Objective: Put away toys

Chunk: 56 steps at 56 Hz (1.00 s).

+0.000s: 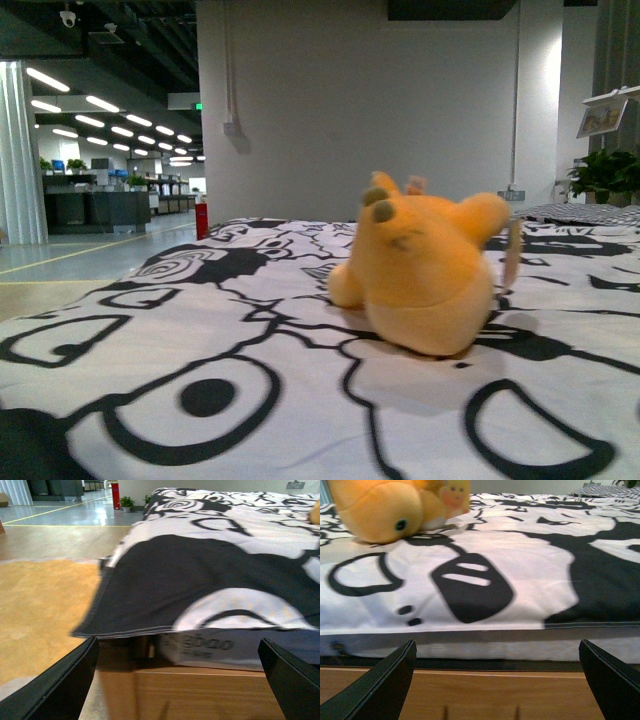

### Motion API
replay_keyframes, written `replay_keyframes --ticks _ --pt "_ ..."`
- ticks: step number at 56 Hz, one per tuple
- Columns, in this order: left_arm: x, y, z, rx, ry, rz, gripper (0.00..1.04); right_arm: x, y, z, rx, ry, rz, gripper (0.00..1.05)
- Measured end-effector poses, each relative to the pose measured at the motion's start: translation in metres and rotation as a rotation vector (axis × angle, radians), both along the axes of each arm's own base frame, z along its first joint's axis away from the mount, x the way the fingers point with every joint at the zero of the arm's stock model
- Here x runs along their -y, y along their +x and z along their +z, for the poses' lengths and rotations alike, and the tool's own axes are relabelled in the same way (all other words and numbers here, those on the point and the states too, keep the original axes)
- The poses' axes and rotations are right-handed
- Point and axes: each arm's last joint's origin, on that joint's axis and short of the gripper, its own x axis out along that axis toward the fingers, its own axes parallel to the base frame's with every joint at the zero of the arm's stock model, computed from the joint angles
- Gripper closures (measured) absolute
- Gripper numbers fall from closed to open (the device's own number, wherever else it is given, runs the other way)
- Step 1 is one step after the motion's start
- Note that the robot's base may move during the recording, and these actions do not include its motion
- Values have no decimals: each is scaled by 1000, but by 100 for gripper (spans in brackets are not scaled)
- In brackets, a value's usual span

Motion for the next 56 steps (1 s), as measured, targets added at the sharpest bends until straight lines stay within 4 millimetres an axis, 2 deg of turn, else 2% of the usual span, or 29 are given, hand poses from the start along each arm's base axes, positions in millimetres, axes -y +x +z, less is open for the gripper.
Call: replay_keyframes --ticks 26,37,49,56 --pt "0 0 0 -1 0 5 6 0 0 0 1 0 7 7" --pt "0 0 0 -1 0 3 6 2 5 -7 -120 160 -251 7" --pt "0 0 0 -1 0 2 6 3 21 18 -39 221 -261 7" --pt "0 0 0 -1 0 2 6 4 46 47 56 219 -259 7"
